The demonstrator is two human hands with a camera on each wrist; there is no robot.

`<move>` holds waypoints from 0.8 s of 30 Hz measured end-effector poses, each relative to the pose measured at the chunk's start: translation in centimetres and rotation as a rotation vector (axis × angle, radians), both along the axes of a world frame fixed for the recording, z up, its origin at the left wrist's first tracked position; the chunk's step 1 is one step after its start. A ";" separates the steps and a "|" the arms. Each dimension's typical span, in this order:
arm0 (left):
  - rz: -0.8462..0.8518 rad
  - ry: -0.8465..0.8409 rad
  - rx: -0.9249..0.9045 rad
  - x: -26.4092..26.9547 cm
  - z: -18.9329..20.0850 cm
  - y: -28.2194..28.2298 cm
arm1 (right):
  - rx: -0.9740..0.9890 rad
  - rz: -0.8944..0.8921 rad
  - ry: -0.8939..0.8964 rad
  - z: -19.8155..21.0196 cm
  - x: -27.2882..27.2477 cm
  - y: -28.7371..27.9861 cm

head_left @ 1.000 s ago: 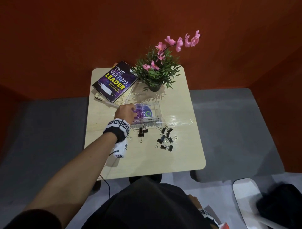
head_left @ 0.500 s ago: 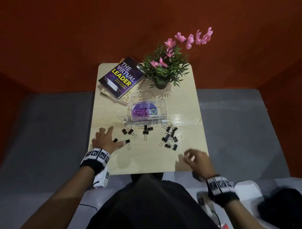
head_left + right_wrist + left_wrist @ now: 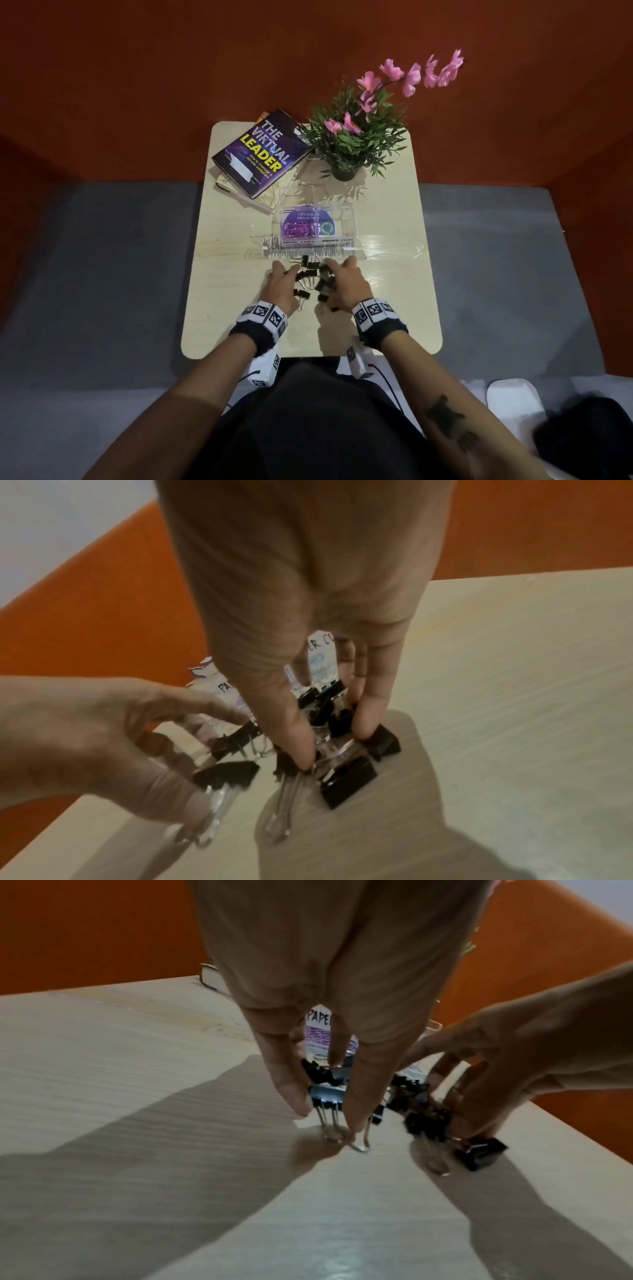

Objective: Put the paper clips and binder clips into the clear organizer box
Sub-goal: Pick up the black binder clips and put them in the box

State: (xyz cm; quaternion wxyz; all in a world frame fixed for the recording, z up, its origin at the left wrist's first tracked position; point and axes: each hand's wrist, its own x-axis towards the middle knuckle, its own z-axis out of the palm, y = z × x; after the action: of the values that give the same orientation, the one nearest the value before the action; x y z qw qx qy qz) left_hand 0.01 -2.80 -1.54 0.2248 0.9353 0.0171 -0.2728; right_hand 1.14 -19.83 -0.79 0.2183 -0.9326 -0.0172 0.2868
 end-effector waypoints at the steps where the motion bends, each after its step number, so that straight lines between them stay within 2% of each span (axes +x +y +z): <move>1: -0.004 -0.023 -0.008 -0.1 0.1 -0.1 | 0.021 0.006 -0.035 0.0 -0.2 0.1; 4: -0.031 -0.051 0.084 -0.2 0.6 0.6 | -0.046 -0.027 -0.105 0.2 -0.9 -0.9; 7: -0.109 0.006 0.174 0.1 0.8 0.9 | -0.081 -0.018 -0.029 0.1 -1.8 -1.0; 13: -0.103 0.045 0.078 1.4 1.2 -1.2 | -0.025 -0.015 -0.069 0.0 -1.2 1.5; 24: 0.015 -0.131 -0.091 1.5 0.8 -1.5 | 0.129 -0.170 -0.131 -0.5 -0.3 0.9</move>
State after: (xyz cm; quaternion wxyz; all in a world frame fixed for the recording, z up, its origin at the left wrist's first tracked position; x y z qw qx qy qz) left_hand 1.56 -4.30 -0.77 0.2700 0.9397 -0.0032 -0.2097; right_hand 0.85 -18.89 -1.30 0.2997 -0.9315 0.0295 0.2038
